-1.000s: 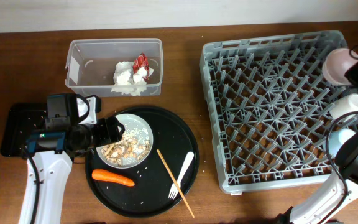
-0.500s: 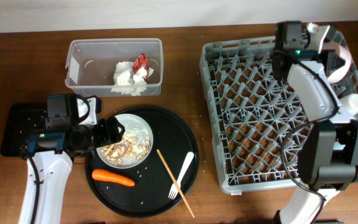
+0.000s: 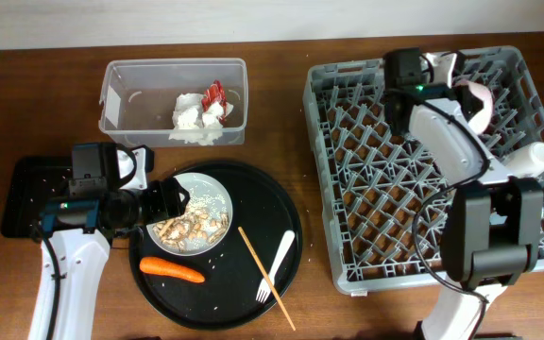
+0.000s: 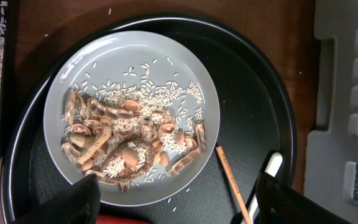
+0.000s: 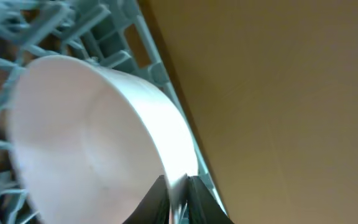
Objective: Sort waste into correct bins and load items into the dishwasher rack
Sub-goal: 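Lower the pink bowl into the rack and release with the right gripper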
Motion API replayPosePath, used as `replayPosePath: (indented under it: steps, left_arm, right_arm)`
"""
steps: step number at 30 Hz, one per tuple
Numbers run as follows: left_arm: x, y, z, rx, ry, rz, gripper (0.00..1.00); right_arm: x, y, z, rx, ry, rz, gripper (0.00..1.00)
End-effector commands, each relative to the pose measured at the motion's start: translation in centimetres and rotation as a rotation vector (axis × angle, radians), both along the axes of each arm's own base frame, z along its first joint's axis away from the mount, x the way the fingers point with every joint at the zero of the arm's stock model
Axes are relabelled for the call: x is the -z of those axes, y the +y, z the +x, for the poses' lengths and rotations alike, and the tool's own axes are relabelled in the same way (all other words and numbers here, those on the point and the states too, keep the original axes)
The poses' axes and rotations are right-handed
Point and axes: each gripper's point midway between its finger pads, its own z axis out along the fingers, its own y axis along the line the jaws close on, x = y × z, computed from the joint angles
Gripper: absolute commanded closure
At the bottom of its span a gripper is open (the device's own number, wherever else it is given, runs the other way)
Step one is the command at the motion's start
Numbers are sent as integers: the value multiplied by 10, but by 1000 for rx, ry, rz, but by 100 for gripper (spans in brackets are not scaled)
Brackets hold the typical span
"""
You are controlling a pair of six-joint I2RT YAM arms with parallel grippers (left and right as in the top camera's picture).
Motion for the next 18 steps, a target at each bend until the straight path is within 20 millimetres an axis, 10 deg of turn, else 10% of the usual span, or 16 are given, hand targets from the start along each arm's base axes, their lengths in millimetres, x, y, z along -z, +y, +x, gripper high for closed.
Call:
replayPosePath:
  steps: [1,3,5,8,10,14,18]
  left_arm:
    - [-2,3,1,-2,-10,9,20]
    - [-2,3,1,-2,-10,9,20]
    - [-2,3,1,-2,-10,8,20]
    - [-2,3,1,-2,-10,9,20]
    - [-2,3,1,-2,-10,9,20]
    - [-2,3,1,-2,-10,9,20]
    - [-2,3,1,-2,-10,9,20]
  right_arm:
    - [20,33,9,-91,24,97,81]
    - [23,45,7,-119,57,98,68]
    - [26,46,1,-124,98,98,27]
    - [19,45,-13,-67,24,154,15]
    - [-5,48,-14,-83,-71,264,25]
    - [-70,27,-22,-94,-303,462,75]
    - [-21,17,-8,-93,-247,701,76]
